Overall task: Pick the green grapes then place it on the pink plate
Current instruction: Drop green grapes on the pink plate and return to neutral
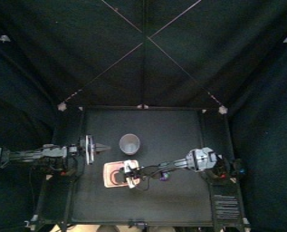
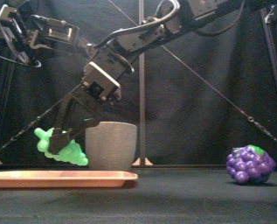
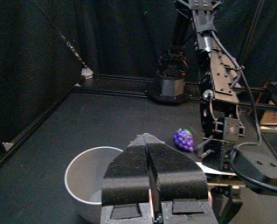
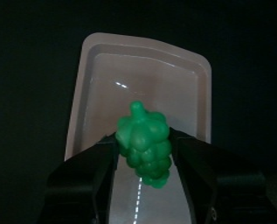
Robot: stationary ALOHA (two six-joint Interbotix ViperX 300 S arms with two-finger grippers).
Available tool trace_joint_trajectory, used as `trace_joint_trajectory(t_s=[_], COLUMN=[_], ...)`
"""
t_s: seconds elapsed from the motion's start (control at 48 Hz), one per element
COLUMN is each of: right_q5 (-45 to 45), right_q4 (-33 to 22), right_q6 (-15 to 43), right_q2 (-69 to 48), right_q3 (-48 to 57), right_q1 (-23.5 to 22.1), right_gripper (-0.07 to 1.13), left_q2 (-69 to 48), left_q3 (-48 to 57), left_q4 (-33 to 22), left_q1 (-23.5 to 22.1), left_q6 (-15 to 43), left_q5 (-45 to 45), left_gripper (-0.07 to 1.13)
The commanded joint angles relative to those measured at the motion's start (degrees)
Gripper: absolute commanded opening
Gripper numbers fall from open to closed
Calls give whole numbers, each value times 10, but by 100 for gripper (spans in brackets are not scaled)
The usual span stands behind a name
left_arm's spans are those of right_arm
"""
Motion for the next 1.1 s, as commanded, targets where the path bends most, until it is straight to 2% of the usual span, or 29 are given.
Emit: trace_joint_trajectory(t_s=[0.021,0.125,0.229,0.542,0.75,0.958,1.104], right_q5=[10,18,19,22,4,-59,-133], right_q4=[7,17,17,-18,-32,-25,2], right_q6=[1,2,2,8,9,11,13], right_q2=[-15,-11,-11,-69,-140,-211,-280], right_q3=[-17,-18,-20,-19,28,120,199], right_q1=[-3,-4,-4,6,13,11,3], right_gripper=[80,91,97,97,97,97,97], left_q2=[1,1,1,1,1,-2,-6], left_q3=[-9,-9,-8,-8,-7,-6,-4], left_q4=[-1,-1,-1,-1,-2,-2,-1], left_q1=[2,2,2,2,2,2,2], left_q6=[0,0,0,-1,0,0,1], left_q5=[-1,-1,-1,0,0,0,0], left_gripper=[14,14,14,14,14,14,14])
